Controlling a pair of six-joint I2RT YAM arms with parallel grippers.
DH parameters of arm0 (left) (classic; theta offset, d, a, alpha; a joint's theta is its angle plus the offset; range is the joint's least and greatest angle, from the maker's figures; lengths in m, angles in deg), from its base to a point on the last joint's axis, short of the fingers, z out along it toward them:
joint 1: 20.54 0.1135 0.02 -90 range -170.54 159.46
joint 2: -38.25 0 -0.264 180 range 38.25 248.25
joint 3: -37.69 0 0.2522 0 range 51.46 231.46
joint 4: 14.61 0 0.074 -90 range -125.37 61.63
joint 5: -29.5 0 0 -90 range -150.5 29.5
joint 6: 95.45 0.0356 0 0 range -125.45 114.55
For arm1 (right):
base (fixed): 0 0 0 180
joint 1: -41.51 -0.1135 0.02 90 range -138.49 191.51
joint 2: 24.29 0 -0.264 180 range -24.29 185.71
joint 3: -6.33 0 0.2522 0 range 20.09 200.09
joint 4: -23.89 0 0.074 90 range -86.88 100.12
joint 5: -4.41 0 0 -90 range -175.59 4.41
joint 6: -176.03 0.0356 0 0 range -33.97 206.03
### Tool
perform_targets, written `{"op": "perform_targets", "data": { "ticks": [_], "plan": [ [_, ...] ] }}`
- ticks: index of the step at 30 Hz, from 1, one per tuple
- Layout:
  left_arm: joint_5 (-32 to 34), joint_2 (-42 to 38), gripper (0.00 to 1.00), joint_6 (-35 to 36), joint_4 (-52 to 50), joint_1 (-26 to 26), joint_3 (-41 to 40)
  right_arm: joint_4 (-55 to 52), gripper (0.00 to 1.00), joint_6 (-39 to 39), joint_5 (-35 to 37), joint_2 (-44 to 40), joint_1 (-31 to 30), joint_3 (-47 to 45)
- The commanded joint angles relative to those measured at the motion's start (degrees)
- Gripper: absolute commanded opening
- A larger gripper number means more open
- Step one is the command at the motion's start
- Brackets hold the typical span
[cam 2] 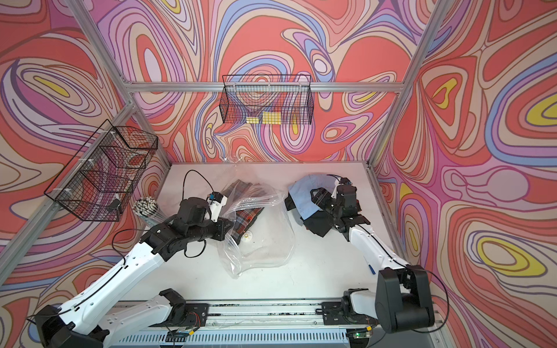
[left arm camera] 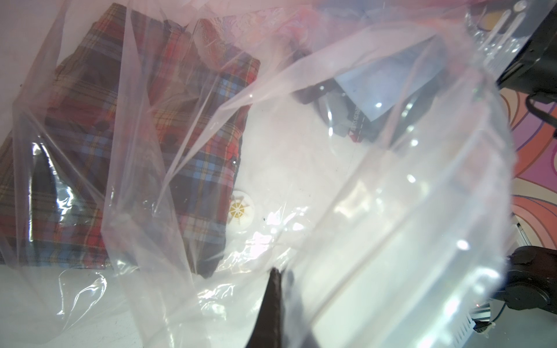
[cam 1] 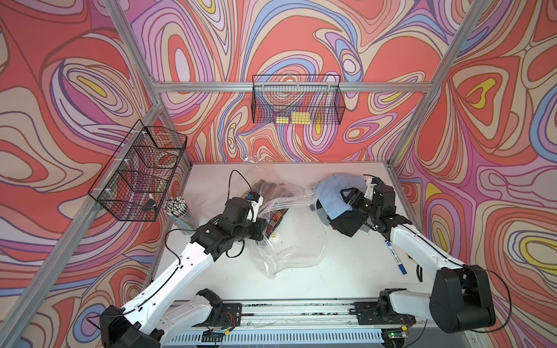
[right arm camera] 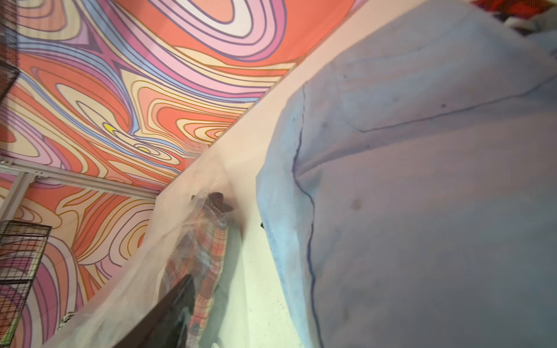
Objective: Take the shirt out of the vacuum bag
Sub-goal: Place the shirt at the center of the board.
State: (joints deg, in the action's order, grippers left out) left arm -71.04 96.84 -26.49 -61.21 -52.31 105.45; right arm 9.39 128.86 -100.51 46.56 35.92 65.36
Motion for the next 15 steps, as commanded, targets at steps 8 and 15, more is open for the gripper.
{"op": "perform_targets", "data": {
  "ticks": [8,15],
  "plan": [
    [-0.2,0.2,0.00,0.5,-1.1,0.6,1.1,-17.1,0.89,1.4,0.2,-18.2,0.0,-0.9],
    [0.5,0.1,0.00,0.0,-1.8,0.6,2.2,-14.4,0.89,11.6,-9.1,-29.2,-0.9,-6.3]
  ]
}}
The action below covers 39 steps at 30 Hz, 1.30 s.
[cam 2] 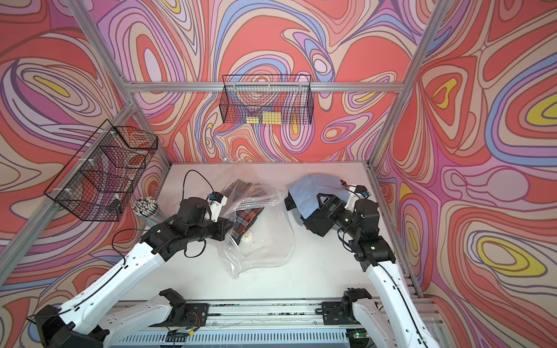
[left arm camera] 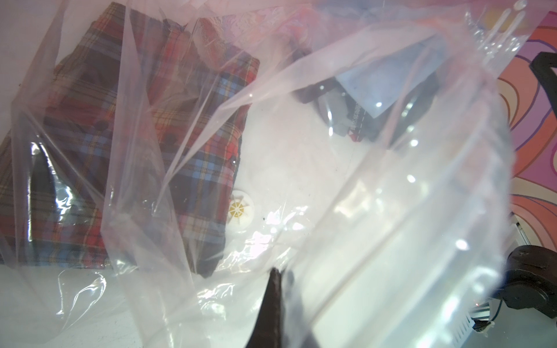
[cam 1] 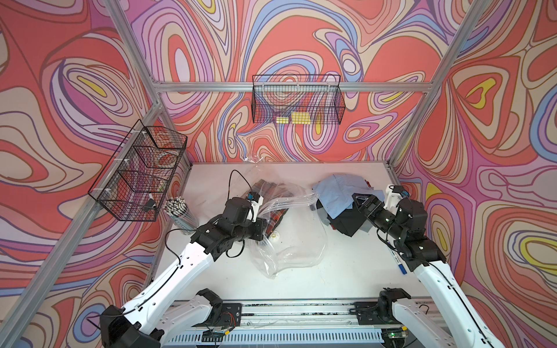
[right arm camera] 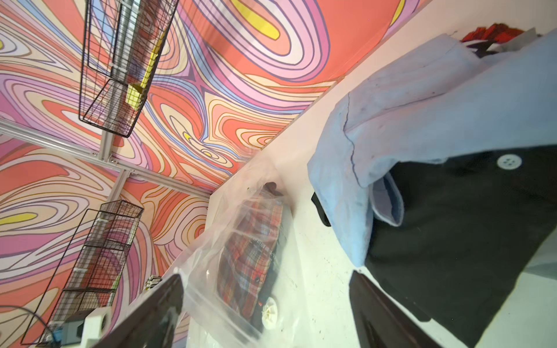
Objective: Take the shirt out of the vacuum bag
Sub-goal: Place the shirt at the center of the board, then take out the shirt from the vacuum bag.
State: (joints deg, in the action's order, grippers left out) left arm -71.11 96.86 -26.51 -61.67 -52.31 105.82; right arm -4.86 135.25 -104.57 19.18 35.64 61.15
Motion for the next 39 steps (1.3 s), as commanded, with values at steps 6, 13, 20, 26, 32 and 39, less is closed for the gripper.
{"op": "perform_targets", "data": {
  "ticks": [6,13,20,26,32,39],
  "plan": [
    [1.5,-1.7,0.00,-1.1,-1.2,0.5,2.3,2.8,0.90,9.1,1.8,-4.6,-14.5,-6.1],
    [1.9,-0.6,0.00,-1.3,-0.7,0.6,2.6,15.2,0.90,8.1,18.3,17.2,-41.8,-1.5],
    [1.4,-2.0,0.00,-1.1,1.4,0.6,-0.2,19.8,0.91,7.1,19.1,32.4,-45.9,7.1],
    [-0.4,-2.8,0.00,-0.8,3.2,0.6,-1.5,19.2,0.92,5.2,20.4,45.0,-45.9,15.1],
    [1.2,-4.4,0.00,-0.7,3.5,0.6,-2.2,20.5,0.87,7.9,24.3,51.1,-47.4,18.7],
    [0.7,-4.3,0.00,-0.9,3.6,0.6,-2.0,15.1,0.88,6.9,32.7,50.8,-54.5,21.0]
  ]
}}
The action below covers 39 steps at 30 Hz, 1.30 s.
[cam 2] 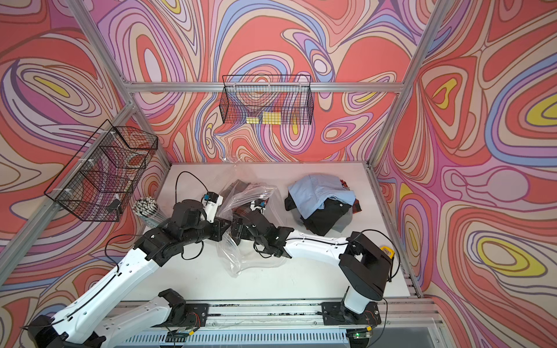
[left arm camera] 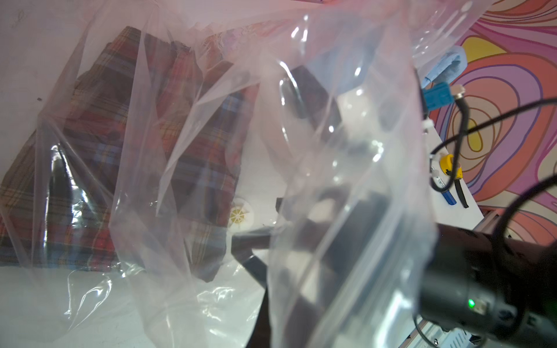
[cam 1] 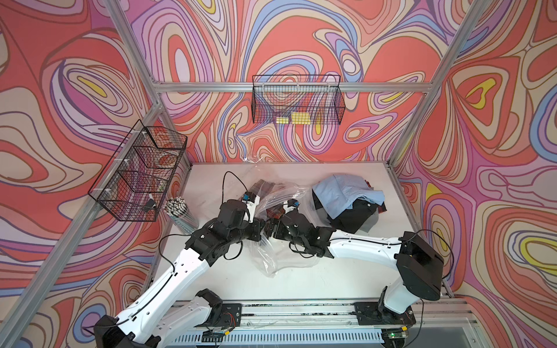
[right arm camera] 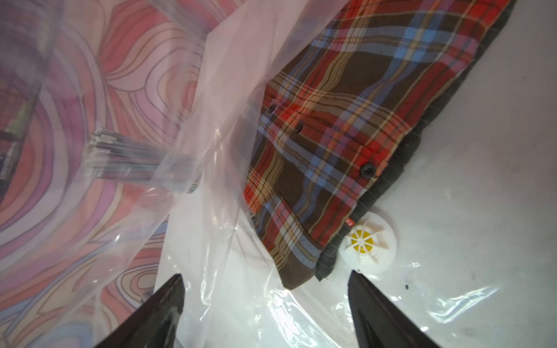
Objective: Take the shirt out of the vacuum bag
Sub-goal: Take out the shirt from the vacuum bag.
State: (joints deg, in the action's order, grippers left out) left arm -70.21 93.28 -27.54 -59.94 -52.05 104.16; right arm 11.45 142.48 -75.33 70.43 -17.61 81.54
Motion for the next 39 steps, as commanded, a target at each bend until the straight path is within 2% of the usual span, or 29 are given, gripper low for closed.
{"op": "perform_targets", "data": {
  "ticks": [1,8,13,18,25,34,39],
  "plan": [
    [-0.1,-0.8,0.00,0.2,1.8,0.3,-0.3,-1.3,0.88,0.5,3.5,0.6,-1.3,0.3],
    [-0.1,-1.5,0.00,0.1,1.6,0.3,-0.6,7.0,0.89,3.7,3.8,6.1,0.4,-4.7],
    [-0.2,-1.6,0.00,0.1,2.0,0.3,-0.7,11.7,0.88,4.8,0.5,8.4,4.7,-5.9],
    [-1.1,-1.1,0.00,0.1,2.2,0.3,-0.6,12.2,0.88,3.1,-1.6,11.9,7.4,-1.6],
    [-0.6,-1.6,0.00,0.2,1.9,0.3,-0.8,17.3,0.87,6.7,-5.8,16.5,12.1,-1.0],
    [-0.6,-1.5,0.00,0.4,1.9,0.3,-0.8,14.7,0.87,3.8,-7.5,20.1,13.4,6.4],
    [-0.6,-1.6,0.00,0.3,1.6,0.3,-0.9,15.6,0.87,4.5,-7.5,21.7,13.6,5.8]
  ]
}}
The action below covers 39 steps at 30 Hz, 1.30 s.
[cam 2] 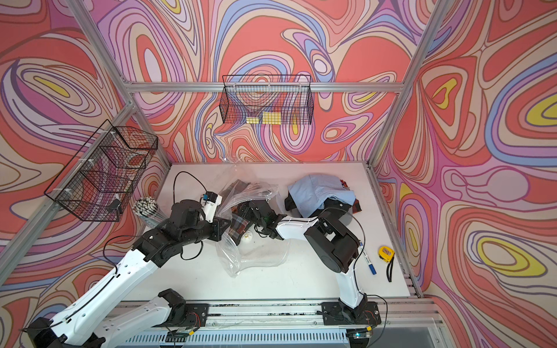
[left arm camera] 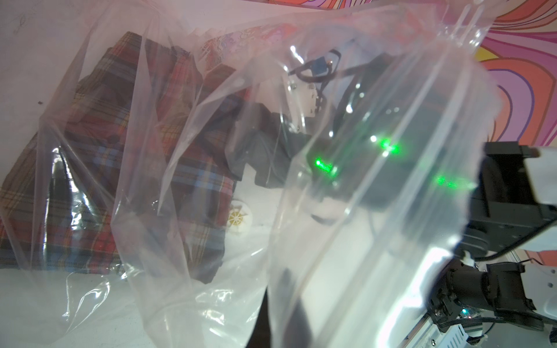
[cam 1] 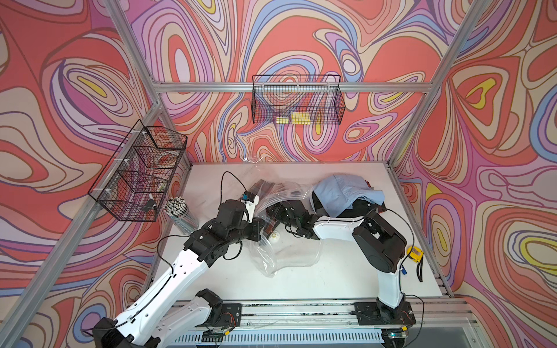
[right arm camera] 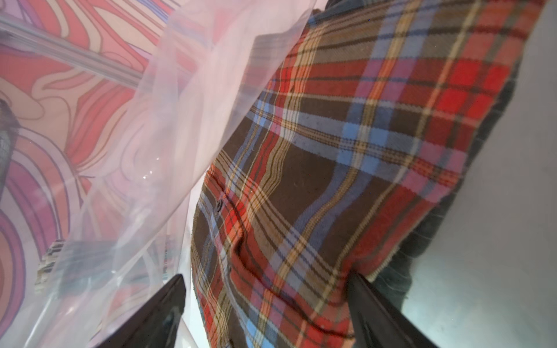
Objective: Take the shirt out of the vacuum bag
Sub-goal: Take out the shirt from the vacuum bag.
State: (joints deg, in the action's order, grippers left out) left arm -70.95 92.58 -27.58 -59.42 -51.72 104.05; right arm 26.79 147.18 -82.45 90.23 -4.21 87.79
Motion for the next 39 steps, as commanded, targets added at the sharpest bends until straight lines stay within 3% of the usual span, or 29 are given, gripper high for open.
{"op": "perform_targets", "data": {
  "ticks": [1,9,25,32,39],
  "plan": [
    [0.2,-1.0,0.00,0.5,1.1,0.0,-0.7,0.3,0.87,0.2,-0.6,1.7,0.4,-0.9],
    [0.0,-0.9,0.00,0.4,1.4,0.0,-0.6,0.3,0.87,-0.3,0.7,-2.5,0.4,-4.6],
    [-0.1,-0.2,0.00,0.5,1.3,0.0,-0.4,0.8,0.86,1.1,-2.7,4.6,0.4,2.2],
    [0.4,-0.9,0.00,0.6,1.2,0.0,-0.7,3.4,0.86,3.3,-1.2,2.4,0.3,-2.6],
    [-0.2,0.4,0.00,0.5,1.2,0.0,-0.2,2.9,0.85,3.6,-2.4,6.0,0.1,2.2]
  ]
}}
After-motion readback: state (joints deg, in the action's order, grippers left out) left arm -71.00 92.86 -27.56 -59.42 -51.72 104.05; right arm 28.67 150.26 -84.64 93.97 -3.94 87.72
